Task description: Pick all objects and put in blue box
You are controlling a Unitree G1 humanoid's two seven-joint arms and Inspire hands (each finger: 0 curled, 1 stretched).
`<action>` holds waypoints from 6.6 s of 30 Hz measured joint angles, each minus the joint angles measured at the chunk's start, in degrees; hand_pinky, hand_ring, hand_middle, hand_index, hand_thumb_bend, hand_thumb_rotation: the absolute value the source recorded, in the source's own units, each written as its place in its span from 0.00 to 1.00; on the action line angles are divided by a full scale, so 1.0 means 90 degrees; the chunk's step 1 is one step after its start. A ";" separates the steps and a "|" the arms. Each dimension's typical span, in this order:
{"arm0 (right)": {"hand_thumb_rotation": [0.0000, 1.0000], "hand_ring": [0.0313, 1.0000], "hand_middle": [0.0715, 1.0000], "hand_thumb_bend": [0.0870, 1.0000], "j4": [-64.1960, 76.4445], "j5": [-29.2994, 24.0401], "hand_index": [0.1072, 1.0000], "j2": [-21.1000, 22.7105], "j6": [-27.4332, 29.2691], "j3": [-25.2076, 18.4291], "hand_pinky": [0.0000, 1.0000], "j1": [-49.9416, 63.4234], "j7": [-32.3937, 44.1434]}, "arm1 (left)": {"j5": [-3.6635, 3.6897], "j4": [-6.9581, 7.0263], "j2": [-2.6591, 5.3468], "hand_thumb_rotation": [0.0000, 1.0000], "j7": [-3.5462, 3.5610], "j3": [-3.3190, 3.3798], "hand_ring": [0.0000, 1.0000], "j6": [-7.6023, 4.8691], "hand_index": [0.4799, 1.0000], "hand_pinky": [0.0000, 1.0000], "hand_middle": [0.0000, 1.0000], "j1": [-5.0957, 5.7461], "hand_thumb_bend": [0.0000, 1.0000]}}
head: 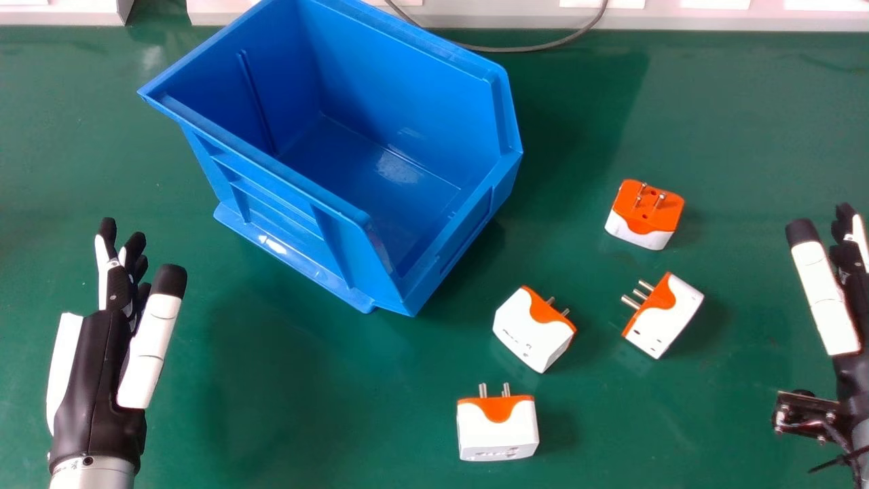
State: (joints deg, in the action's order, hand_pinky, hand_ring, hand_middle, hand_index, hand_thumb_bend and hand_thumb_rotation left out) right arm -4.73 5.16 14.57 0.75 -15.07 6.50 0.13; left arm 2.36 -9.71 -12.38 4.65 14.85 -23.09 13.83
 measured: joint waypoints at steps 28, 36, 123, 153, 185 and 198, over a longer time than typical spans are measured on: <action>0.88 0.96 1.00 0.59 0.0387 0.2524 1.00 0.0734 0.0657 0.1047 0.81 0.0441 -0.0611 | 0.0006 0.0023 0.0002 0.91 0.0007 0.0020 1.00 0.0080 1.00 1.00 1.00 -0.0043 0.81; 0.89 0.96 1.00 0.61 0.0680 0.2823 1.00 0.0866 0.0165 0.1293 0.81 0.0513 -0.0347 | 0.0053 0.0135 0.0001 0.91 0.0040 0.0026 1.00 0.0149 1.00 1.00 1.00 -0.0015 0.82; 0.22 0.22 0.29 0.35 0.0594 0.5274 0.33 0.1694 -0.2424 0.3872 0.18 -0.0807 0.0729 | 0.0004 0.0321 -0.0062 0.95 0.0059 0.0147 1.00 0.0284 1.00 1.00 1.00 -0.0016 0.86; 0.28 0.23 0.34 0.30 0.0692 0.5270 0.31 0.1695 -0.2243 0.3685 0.18 -0.0747 0.0391 | 0.0109 0.0511 -0.0024 0.95 0.0138 0.0132 1.00 0.0471 1.00 1.00 1.00 -0.0003 0.86; 0.11 0.04 0.06 0.40 0.1859 0.5254 0.06 0.0625 -0.0696 0.3530 0.01 -0.2552 0.0456 | -0.0023 0.0533 0.0027 0.94 -0.0062 0.0006 1.00 0.0549 1.00 1.00 1.00 -0.0165 0.85; 0.10 0.05 0.09 0.38 -0.0821 0.5279 0.11 -0.0090 -0.0508 0.4206 0.03 -0.4470 -0.0162 | -0.0017 0.0539 0.0036 0.94 -0.0076 -0.0046 1.00 0.0553 1.00 1.00 1.00 -0.0110 0.84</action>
State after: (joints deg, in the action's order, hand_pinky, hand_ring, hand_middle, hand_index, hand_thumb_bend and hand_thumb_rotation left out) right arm -12.12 52.67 13.75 -3.81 22.79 -33.73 -1.33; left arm 2.22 -4.86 -12.05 3.97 14.44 -18.11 12.84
